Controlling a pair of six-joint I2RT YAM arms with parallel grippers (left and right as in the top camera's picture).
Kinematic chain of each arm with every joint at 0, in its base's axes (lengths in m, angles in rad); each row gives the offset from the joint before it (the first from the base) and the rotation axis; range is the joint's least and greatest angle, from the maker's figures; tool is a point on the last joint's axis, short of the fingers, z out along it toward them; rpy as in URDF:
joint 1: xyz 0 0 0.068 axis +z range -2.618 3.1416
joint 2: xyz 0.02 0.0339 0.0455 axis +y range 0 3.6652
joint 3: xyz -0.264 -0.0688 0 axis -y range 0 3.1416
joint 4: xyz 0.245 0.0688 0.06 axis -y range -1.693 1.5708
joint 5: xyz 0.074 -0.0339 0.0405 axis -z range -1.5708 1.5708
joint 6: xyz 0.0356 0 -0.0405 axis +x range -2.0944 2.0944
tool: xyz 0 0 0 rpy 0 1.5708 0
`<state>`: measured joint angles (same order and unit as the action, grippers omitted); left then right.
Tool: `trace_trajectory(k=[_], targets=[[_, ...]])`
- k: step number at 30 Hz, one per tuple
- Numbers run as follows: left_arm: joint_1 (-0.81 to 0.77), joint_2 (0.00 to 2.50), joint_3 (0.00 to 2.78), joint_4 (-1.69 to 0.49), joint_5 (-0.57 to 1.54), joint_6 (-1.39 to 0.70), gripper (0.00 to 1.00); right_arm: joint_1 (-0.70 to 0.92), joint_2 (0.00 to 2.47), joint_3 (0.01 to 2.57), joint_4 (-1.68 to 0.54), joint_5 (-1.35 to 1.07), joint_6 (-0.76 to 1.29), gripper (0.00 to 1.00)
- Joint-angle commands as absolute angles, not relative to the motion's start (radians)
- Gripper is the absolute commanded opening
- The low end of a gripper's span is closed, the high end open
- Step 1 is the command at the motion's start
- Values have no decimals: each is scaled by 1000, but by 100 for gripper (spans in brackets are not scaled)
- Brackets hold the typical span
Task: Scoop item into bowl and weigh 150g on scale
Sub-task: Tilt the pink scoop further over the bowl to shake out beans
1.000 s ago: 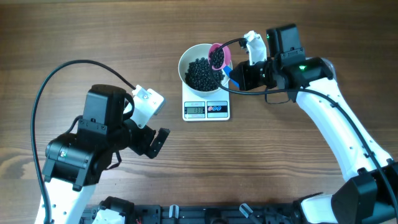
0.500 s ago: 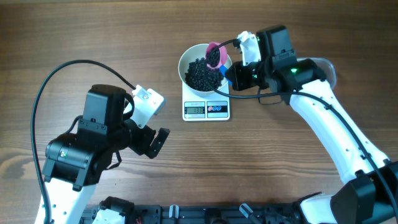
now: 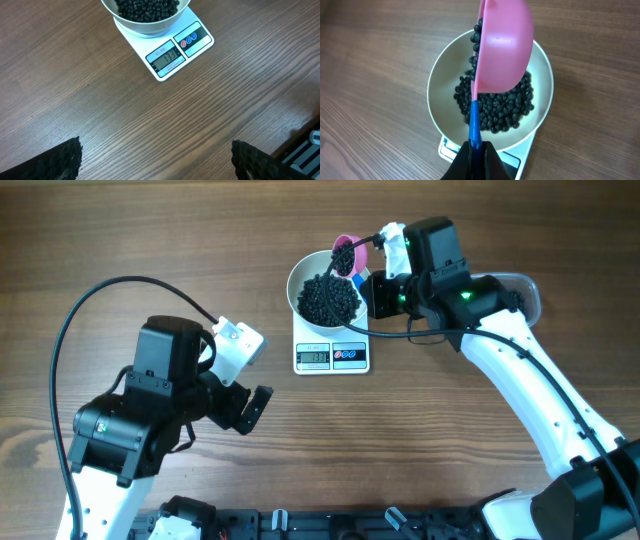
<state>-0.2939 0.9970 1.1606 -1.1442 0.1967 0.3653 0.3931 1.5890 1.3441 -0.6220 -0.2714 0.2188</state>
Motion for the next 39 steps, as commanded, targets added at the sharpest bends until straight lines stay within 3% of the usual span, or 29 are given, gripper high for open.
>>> trace_trajectory(k=[1,3,5,7,10,12,19,21,39], targets=[[-287,997,1178,-1142,213,385,100,398,1577,1370,-647,-224,205,5],[-287,997,1178,-1141,212,385,100,395,1581,1370,-618,-233,267,5],[-287,997,1178,-1141,212,385,100,399,1578,1371,-643,-236,185,4],[-287,997,1178,-1141,212,385,100,389,1571,1371,-609,-213,284,4],[-287,997,1178,-1141,212,386,100,396,1580,1369,-645,-250,211,4],[-287,997,1178,-1142,212,385,100,387,1576,1369,-628,-235,303,5],[-287,997,1178,-1142,212,386,100,396,1579,1368,-665,-228,220,4],[-287,997,1178,-1141,212,386,100,388,1578,1368,-640,-229,303,4],[-287,997,1178,-1142,212,385,100,393,1581,1368,-614,-259,292,4]])
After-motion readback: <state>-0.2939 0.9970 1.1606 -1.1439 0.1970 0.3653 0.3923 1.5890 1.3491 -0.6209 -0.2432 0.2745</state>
